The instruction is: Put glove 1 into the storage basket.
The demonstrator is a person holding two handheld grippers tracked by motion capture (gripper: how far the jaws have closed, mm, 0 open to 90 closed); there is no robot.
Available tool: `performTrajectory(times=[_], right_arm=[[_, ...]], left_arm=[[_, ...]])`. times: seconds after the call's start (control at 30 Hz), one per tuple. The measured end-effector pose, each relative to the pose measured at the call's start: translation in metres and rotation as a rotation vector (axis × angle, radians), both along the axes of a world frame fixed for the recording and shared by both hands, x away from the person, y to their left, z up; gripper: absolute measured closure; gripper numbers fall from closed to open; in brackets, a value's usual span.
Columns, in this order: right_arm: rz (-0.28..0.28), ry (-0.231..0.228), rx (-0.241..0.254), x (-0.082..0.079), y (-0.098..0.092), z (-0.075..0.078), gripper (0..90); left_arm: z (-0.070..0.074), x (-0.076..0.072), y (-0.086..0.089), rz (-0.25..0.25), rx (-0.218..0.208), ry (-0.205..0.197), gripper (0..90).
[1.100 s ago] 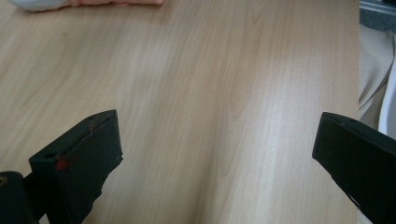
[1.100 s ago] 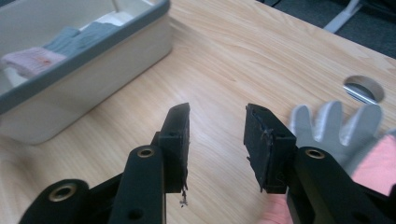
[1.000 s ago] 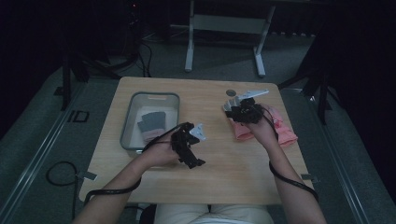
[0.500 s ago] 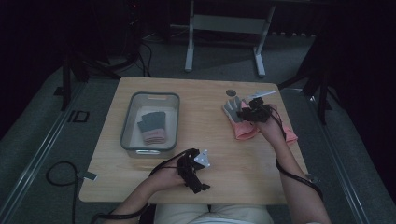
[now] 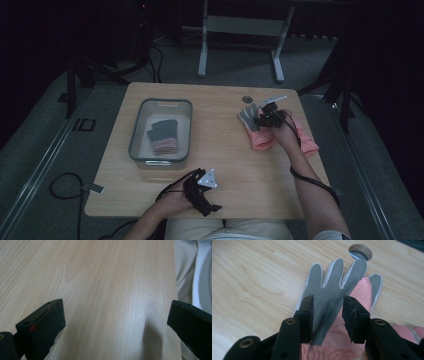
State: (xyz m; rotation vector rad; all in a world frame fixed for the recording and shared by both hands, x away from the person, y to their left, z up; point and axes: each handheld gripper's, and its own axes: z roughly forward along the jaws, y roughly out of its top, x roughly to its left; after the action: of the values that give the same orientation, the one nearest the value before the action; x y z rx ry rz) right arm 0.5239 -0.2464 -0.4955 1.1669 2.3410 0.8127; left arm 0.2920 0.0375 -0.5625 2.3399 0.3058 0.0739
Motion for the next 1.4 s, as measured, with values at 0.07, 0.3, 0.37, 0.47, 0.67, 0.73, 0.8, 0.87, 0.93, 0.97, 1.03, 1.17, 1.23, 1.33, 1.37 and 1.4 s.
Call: performTrajectory(times=[0.07,0.3,0.37,0.47,0.67,0.73,0.8,0.87,0.93,0.97,1.03,1.17,1.23,1.33,1.37,1.4], right_arm=[[0.008,0.007,-0.011,0.004,0.003,-0.004,59.5],[0.027,0.046,-0.127,0.019,0.015,-0.024,59.4],[0.051,0.055,-0.163,0.02,0.02,-0.028,65.5],[0.034,0.098,-0.148,0.022,0.023,-0.031,77.6],[-0.073,0.089,-0.043,0.015,0.019,-0.022,88.1],[-0.096,0.083,-0.016,0.008,0.017,-0.016,88.4],[-0.108,0.074,0.034,-0.002,0.014,-0.007,88.6],[-0.127,0.05,0.077,-0.015,0.013,0.007,88.8],[-0.13,0.04,0.13,-0.029,0.013,0.02,88.8],[-0.128,0.03,0.145,-0.04,0.016,0.027,88.8],[-0.114,0.031,0.139,-0.056,0.019,0.034,88.8],[-0.146,0.031,0.218,-0.091,0.015,0.048,88.9],[-0.165,0.022,0.222,-0.106,0.015,0.052,88.9],[-0.193,0.007,0.238,-0.129,0.019,0.057,88.9],[-0.192,0.005,0.235,-0.133,0.02,0.057,88.8],[-0.195,0.006,0.237,-0.138,0.023,0.056,88.8]], left_arm=[[0.0,-0.001,0.002,-0.003,-0.006,0.018,1.0],[-0.001,0.0,0.007,0.006,-0.007,0.027,1.1],[-0.001,0.0,0.007,0.003,-0.015,0.025,1.1],[-0.001,0.0,0.007,0.003,-0.019,0.027,1.1],[-0.001,0.0,0.008,0.006,-0.028,0.025,1.0],[-0.001,0.001,0.008,0.006,-0.031,0.02,1.0],[-0.001,0.001,0.008,0.006,-0.032,0.02,1.1],[0.0,0.001,0.008,0.007,-0.032,0.015,1.1],[0.0,0.001,0.008,0.005,-0.021,-0.006,1.1],[0.0,0.0,0.008,0.0,-0.019,-0.011,1.1],[-0.001,-0.001,0.007,-0.004,-0.018,-0.02,1.1],[0.0,-0.001,0.008,-0.006,-0.025,-0.022,1.1],[0.0,-0.001,0.008,-0.004,-0.025,-0.024,1.1],[0.0,-0.002,0.007,-0.016,-0.025,-0.039,1.1],[0.0,-0.002,0.007,-0.017,-0.021,-0.039,1.1],[0.0,-0.001,0.007,-0.02,-0.019,-0.042,1.1]])
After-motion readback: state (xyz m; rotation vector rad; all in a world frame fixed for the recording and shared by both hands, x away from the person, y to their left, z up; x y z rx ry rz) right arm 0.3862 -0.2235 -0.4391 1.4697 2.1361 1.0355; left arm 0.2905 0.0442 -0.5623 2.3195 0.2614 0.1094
